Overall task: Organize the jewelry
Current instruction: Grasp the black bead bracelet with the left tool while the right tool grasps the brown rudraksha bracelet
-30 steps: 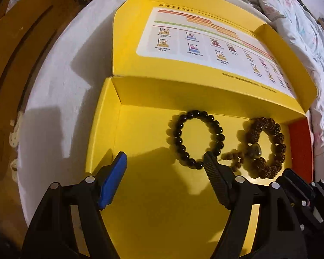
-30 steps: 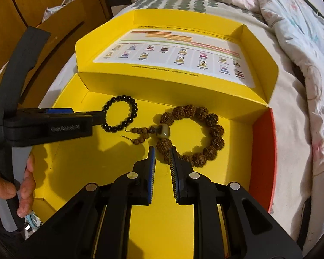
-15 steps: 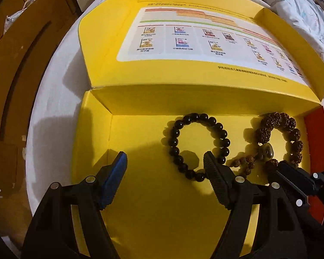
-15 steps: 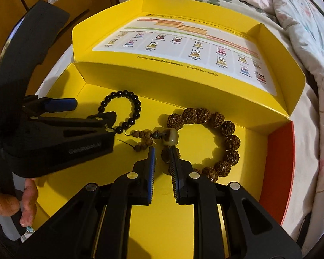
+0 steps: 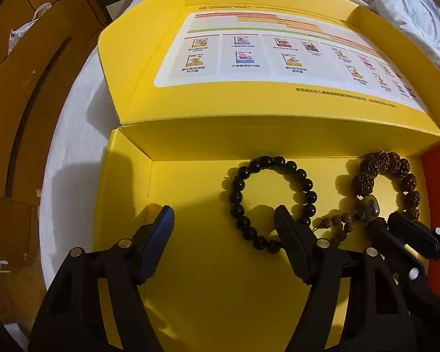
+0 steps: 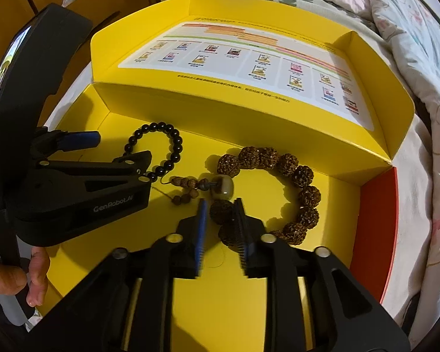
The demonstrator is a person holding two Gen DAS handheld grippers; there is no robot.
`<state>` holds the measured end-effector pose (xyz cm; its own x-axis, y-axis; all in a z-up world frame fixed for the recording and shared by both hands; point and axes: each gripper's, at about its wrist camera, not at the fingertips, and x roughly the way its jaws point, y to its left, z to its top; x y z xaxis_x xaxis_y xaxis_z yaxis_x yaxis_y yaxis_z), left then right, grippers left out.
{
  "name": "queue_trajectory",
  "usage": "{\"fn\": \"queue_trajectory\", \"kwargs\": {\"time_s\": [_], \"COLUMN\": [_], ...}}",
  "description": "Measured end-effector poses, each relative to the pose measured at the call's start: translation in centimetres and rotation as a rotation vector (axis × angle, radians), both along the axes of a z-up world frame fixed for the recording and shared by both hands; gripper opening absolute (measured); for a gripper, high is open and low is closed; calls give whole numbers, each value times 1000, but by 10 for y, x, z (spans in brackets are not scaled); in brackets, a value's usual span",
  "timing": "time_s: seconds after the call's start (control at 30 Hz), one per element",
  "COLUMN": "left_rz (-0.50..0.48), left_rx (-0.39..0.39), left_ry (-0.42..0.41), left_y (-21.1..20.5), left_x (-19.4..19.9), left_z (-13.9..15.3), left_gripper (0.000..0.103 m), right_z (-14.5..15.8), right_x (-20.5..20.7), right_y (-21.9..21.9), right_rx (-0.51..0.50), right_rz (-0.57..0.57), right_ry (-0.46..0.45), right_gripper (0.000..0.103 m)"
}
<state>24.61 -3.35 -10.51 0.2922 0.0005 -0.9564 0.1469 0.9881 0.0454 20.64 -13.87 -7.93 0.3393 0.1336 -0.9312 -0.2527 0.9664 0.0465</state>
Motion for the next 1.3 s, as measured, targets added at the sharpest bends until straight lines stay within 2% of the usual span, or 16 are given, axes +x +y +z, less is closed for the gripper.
{"fn": "queue_trajectory", "kwargs": {"time_s": [0.07, 0.1, 0.4, 0.6, 0.7, 0.73, 0.83, 0.9, 0.93, 0.97, 1.03, 1.17, 1.23, 1.3], "left_rz": [5, 8, 11, 16, 6, 4, -6, -5, -7, -11, -17, -24, -23, -22], "left_rx": [2, 0, 5, 11, -1, -19, -29, -38, -54, -70, -86, -92, -97, -102], "left_ry": [-1, 1, -3, -4, -2, 4, 7, 8, 12, 17, 20, 18, 21, 23], "left_y": [0, -1, 3, 6, 6, 7, 6, 6, 7, 9, 7, 6, 5, 5], "left_x": [-1, -1, 1, 0, 0, 0, 0, 1, 1, 1, 1, 1, 1, 1], "left_z": [-1, -1, -1, 0, 0, 0, 1, 1, 1, 1, 1, 1, 1, 1], "left_gripper": [67, 66, 65, 59, 50, 43, 37, 37, 32, 27, 24, 15, 12, 12], "right_z": [-1, -2, -10, -16, -19, -19, -19, -19, -20, -20, -19, -18, -17, -16], "right_x": [0, 0, 0, -1, -1, -2, -2, -1, -1, 0, 2, 4, 4, 2], "right_y": [2, 2, 1, 1, 1, 1, 3, 1, 1, 0, -6, -10, -8, -6], "right_rx": [-16, -34, -17, -62, -66, -67, -87, -80, -68, -61, -48, -33, -32, -25], "right_rz": [-2, -3, -2, 25, 31, 32, 41, 37, 31, 26, 0, -11, -13, -7], "right_ry": [2, -4, 10, 13, 12, 12, 0, 3, 7, 9, 13, 20, 21, 25], "right_gripper": [51, 54, 54, 53, 53, 53, 53, 52, 49, 44, 36, 32, 24, 22]}}
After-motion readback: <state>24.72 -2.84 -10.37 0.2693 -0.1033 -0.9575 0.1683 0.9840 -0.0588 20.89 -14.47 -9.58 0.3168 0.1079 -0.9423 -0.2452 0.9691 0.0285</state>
